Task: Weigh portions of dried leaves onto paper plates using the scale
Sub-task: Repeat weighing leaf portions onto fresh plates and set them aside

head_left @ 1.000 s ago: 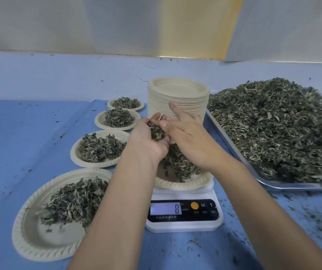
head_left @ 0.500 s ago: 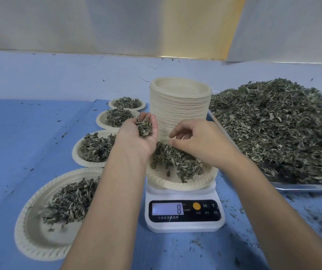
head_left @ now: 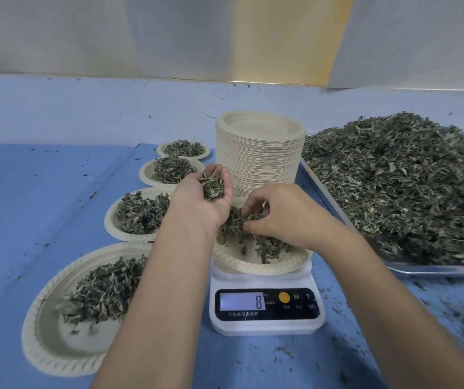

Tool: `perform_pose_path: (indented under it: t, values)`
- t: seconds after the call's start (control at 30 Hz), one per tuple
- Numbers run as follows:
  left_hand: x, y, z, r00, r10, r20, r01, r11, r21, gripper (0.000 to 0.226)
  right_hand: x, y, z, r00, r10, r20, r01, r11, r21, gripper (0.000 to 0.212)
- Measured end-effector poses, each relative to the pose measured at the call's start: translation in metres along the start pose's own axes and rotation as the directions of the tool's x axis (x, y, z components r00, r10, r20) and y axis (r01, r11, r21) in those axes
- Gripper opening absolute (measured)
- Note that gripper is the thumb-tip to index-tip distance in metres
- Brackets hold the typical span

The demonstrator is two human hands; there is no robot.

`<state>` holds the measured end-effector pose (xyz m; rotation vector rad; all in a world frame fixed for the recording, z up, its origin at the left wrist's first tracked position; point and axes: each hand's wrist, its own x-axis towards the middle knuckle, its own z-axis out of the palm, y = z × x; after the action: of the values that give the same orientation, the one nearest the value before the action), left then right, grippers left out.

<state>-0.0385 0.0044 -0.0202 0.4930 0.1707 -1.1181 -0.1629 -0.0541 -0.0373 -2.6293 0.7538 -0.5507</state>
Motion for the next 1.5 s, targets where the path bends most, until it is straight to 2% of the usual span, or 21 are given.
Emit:
perform_pose_path:
  t: [0.37, 0.47, 0.57, 0.7, 0.8, 0.97, 1.33, 1.5]
  values:
    - [0.004, 0.000, -0.002, 0.998, 0.056, -0.026, -0.052, 0.990, 0.130, 0.036, -0.001, 0.004, -0.014, 0.965, 0.123, -0.230, -0.058, 0.961, 0.270, 0.008]
    - [0.005, -0.001, -0.003, 0.998, 0.057, -0.021, -0.053, 0.985, 0.167, 0.035, 0.000, 0.001, -0.018, 0.931, 0.172, -0.322, -0.019, 0.903, 0.428, 0.011]
    - [0.005, -0.007, -0.003, 0.999, 0.032, -0.006, -0.030, 0.976, 0.217, 0.034, 0.002, -0.003, -0.018, 0.897, 0.213, -0.388, 0.072, 0.794, 0.603, 0.017]
    - [0.001, -0.019, 0.002, 1.000, -0.029, 0.011, 0.025, 0.961, 0.276, 0.035, 0.005, -0.010, -0.014, 0.868, 0.242, -0.435, 0.154, 0.701, 0.696, 0.020]
    - [-0.004, -0.028, 0.005, 0.996, -0.079, 0.045, 0.063, 0.957, 0.285, 0.030, 0.006, -0.013, -0.009, 0.861, 0.239, -0.449, 0.149, 0.726, 0.671, 0.020]
    - [-0.009, -0.034, 0.007, 0.988, -0.123, 0.097, 0.085, 0.941, 0.328, 0.037, 0.005, -0.014, -0.002, 0.880, 0.213, -0.425, 0.083, 0.812, 0.578, 0.020]
    - [-0.006, -0.034, 0.006, 0.994, -0.090, 0.061, 0.063, 0.936, 0.346, 0.037, 0.003, -0.018, 0.004, 0.914, 0.160, -0.374, 0.035, 0.886, 0.463, 0.016]
    - [-0.004, -0.037, 0.006, 0.994, -0.091, 0.058, 0.063, 0.926, 0.373, 0.027, 0.003, -0.015, 0.004, 0.900, 0.132, -0.416, 0.003, 0.952, 0.307, 0.010]
